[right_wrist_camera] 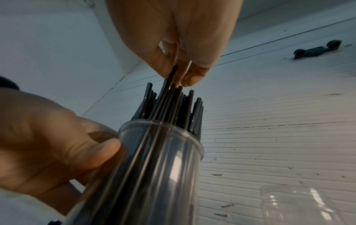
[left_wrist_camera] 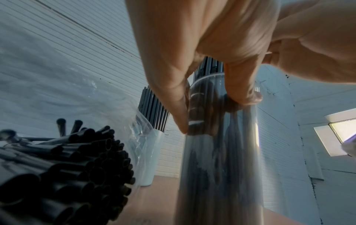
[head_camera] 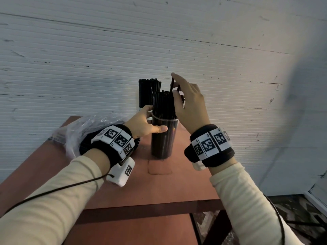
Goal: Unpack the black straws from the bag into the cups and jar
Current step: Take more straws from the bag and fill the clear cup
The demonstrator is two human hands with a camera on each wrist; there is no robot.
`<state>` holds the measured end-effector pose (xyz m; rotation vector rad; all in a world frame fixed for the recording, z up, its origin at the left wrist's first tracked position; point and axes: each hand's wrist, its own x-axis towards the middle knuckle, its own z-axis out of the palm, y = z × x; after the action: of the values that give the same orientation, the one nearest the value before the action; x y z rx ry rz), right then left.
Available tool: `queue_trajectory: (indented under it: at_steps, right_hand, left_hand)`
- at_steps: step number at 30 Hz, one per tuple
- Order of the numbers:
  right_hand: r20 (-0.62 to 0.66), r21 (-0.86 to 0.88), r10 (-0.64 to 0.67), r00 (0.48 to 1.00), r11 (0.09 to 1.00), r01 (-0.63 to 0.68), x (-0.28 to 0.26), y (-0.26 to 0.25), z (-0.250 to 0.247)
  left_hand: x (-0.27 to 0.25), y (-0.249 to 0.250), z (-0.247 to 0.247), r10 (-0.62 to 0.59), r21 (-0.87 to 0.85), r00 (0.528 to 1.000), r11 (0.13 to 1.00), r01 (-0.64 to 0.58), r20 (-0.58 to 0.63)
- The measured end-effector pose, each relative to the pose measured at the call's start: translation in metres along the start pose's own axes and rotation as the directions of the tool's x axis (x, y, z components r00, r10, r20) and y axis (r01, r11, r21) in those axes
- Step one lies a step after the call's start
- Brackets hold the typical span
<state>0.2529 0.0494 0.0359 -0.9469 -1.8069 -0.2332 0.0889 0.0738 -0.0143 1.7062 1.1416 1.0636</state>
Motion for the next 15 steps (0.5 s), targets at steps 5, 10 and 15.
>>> queue_trajectory:
  at_steps: [5, 10, 15]
  right_hand:
    - [0.030, -0.032, 0.016, 0.999, 0.999, -0.015, 0.001, 0.007, -0.003]
    - [-0.035, 0.001, 0.070, 0.997, 0.998, -0.070, -0.008, 0.003, -0.006]
    - [-0.004, 0.025, 0.040, 0.999, 0.999, -0.040, -0.005, 0.001, -0.005]
  left_hand:
    - [-0.001, 0.001, 0.000, -0.001, 0.004, 1.000, 1.000, 0.001, -0.004]
    - [-0.001, 0.000, 0.001, -0.005, -0.003, 1.000, 1.000, 0.005, -0.011]
    - [-0.001, 0.000, -0.001, -0.013, 0.020, 1.000, 1.000, 0.014, -0.005]
